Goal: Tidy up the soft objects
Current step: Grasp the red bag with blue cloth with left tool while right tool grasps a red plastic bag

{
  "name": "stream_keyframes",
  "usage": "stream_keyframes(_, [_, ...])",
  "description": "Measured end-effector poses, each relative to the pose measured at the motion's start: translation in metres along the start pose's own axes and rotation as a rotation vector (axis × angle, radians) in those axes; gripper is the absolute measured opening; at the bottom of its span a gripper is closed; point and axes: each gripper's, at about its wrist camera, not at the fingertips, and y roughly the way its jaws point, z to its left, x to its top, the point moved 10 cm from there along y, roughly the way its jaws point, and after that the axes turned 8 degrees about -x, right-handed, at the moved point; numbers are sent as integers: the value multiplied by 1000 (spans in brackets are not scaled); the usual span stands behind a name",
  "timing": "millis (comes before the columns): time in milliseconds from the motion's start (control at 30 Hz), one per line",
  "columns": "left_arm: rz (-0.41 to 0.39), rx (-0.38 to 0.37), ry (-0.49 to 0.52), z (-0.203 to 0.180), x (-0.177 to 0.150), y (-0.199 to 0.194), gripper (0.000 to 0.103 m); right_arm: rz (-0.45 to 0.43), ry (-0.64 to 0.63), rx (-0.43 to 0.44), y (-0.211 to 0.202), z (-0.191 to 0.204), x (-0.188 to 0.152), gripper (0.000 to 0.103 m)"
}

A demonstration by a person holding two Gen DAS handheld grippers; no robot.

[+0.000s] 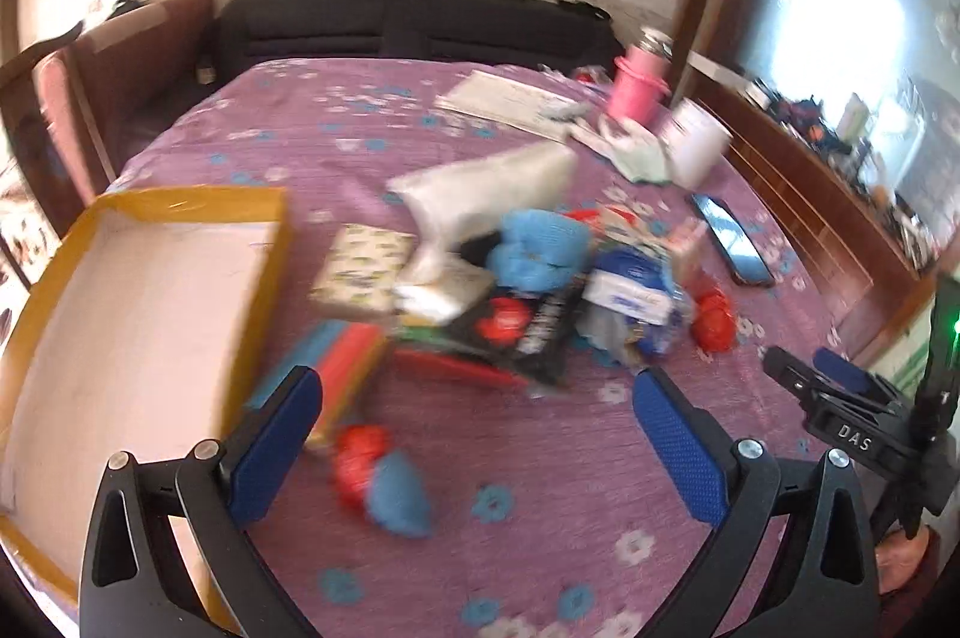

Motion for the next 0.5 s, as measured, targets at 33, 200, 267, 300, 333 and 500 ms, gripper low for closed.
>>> stream_keyframes(33, [-8,16,-10,12,0,-6,103,-5,8,8,-3,-1,1,94])
stream_keyframes(200, [-8,85,-23,49,-11,-21,103,-34,83,52,-11,3,4,94])
stream_keyframes(267, [11,93,-31,58,-18,-19,103,-38,76,45,-10,6,5,90])
stream_keyframes(300, [22,94,-36,60,-22,-19,103,-45,72,37,-11,6,5,89])
stream_keyframes(333, [36,93,-39,61,-25,-16,103,-53,70,28,-12,6,5,89])
stream_keyframes(500, [60,82,-18,51,-34,-6,103,-55,86,-12,-12,-5,2,89])
